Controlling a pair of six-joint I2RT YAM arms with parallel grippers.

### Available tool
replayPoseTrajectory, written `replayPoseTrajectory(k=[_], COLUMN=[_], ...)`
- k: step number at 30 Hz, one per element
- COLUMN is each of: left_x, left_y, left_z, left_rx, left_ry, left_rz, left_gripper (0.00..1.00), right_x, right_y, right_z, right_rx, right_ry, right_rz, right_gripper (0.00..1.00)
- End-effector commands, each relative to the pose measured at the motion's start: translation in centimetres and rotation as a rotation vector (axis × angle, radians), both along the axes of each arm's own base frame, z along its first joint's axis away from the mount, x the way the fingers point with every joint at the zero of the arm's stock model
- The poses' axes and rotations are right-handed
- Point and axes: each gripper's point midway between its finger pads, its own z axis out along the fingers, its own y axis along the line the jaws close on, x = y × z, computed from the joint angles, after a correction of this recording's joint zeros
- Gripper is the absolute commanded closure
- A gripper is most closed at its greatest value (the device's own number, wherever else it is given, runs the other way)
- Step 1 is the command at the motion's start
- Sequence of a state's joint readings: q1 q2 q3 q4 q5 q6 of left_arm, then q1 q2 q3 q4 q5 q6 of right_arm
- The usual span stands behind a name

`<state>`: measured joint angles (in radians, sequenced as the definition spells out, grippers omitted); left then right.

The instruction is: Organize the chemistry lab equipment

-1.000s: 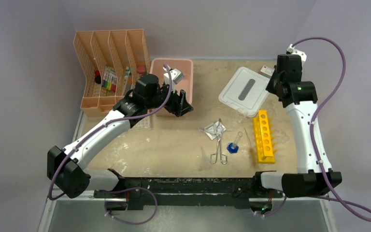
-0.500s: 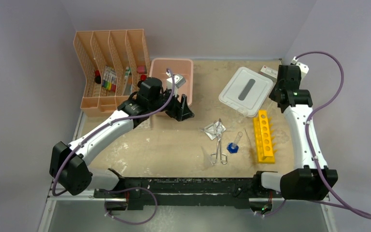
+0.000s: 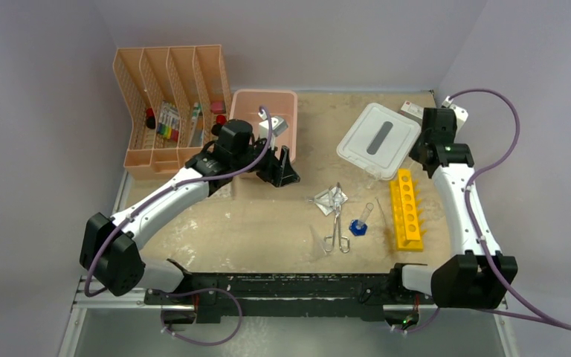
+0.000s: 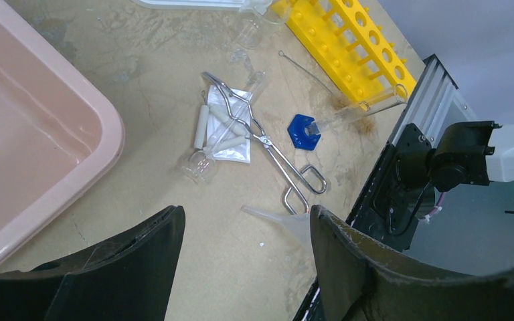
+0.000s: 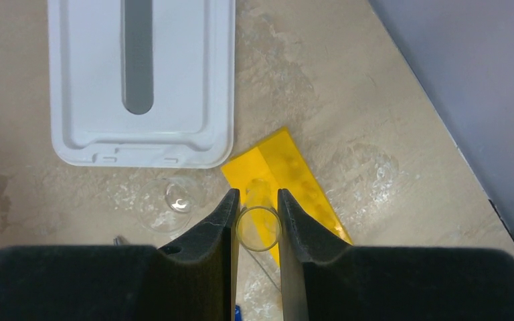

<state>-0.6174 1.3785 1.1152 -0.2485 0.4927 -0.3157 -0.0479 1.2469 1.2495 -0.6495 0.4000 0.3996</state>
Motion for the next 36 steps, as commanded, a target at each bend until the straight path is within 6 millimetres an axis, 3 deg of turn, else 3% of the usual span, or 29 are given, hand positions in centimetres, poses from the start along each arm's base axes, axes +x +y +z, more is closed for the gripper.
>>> replayPoseTrajectory(k=[1, 4, 11, 20, 28, 33, 36], left_x=[0.3, 0.4, 0.3, 0.5, 0.5, 0.4, 0.4], left_y=[-0.6, -0.6, -0.6, -0.6, -0.6, -0.5, -0.5], left_z=[0.8, 0.6, 0.1, -0.1, -0.4, -0.5, -0.5], left_rx=[-0.037, -0.035, -0.030, -0.031, -0.028, -0.029, -0.032], left_ry=[-0.021, -0.018, -0.007, -0.003, 0.004, 0.006, 0.005], left_rz=[-0.008, -0.004, -0.003, 0.005, 0.005, 0.011, 0.012], left_gripper=[0.33, 0.33, 0.33, 0.33, 0.33, 0.33, 0.33], right_x=[0.5, 0.6, 1.0, 0.5, 1.7, 1.3, 1.0], right_y=[-0.4, -1.1, -2.0, -4.6, -4.6, -4.3, -4.2], right_z=[-0.9, -2.4, -3.5, -3.5, -4.6, -5.2, -4.5], right_rx=[0.004, -0.023, -0.058, -0.210, -0.209, -0.169, -0.158], right_ry=[-0.060, -0.073, -0.083, -0.096, -0.109, -0.085, -0.105], right_rz=[-0.034, -0.066, -0.114, -0.183, -0.170, -0.187, -0.198], right_gripper=[0.83, 0.83, 0.83, 0.83, 0.81, 0.71, 0.64])
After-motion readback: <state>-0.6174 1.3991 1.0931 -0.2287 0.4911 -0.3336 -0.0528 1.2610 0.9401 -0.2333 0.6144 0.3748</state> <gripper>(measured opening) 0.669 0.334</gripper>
